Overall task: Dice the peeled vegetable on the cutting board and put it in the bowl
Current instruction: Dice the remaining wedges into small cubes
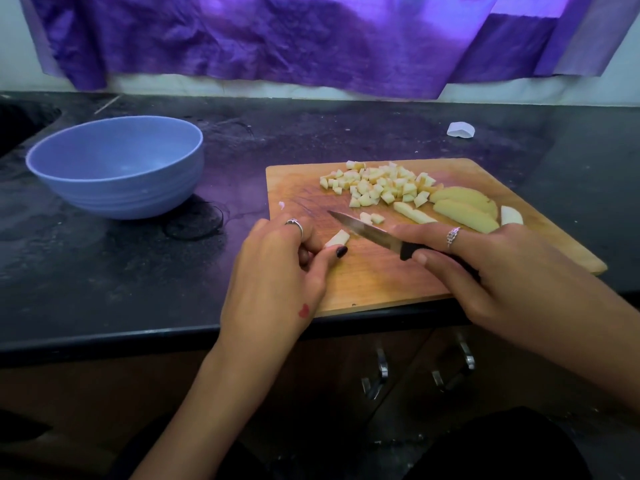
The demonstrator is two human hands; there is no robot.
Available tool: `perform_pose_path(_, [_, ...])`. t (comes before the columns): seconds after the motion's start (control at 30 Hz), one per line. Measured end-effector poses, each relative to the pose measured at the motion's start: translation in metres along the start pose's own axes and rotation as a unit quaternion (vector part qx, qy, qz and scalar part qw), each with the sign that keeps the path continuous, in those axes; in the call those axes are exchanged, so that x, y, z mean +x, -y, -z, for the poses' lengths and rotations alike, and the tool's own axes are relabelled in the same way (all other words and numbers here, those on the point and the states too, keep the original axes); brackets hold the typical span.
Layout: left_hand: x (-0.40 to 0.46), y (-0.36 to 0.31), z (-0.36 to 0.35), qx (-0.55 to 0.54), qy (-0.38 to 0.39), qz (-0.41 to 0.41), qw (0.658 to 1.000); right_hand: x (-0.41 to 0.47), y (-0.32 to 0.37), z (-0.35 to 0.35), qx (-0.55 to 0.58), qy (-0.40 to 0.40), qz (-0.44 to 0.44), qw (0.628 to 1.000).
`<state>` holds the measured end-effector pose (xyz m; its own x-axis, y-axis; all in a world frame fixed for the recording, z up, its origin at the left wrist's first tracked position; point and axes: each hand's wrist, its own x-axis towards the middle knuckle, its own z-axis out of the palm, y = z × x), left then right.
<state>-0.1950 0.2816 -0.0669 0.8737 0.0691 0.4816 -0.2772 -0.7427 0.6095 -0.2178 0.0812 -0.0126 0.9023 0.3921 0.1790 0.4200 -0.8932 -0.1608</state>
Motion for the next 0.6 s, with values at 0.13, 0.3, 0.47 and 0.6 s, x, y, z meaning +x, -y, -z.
perform_pose_path(0.13, [-0.001, 0.0, 0.0, 0.006, 0.004, -0.003, 1.0, 0.004, 0.008, 0.001, -0.012, 0.003, 0.003, 1.0])
perform_pose_path(0.3, [0.0, 0.0, 0.001, -0.004, 0.006, -0.009, 1.0, 0.007, 0.012, -0.002, -0.017, 0.009, 0.012, 1.0])
perform_pose_path(0.47, [0.0, -0.001, 0.002, -0.011, 0.004, -0.007, 1.0, 0.02, 0.019, -0.002, -0.035, 0.032, 0.016, 0.999])
perform_pose_path(0.6, [0.0, -0.002, 0.001, -0.005, 0.007, -0.002, 1.0, 0.016, 0.021, -0.003, -0.035, 0.044, 0.017, 0.998])
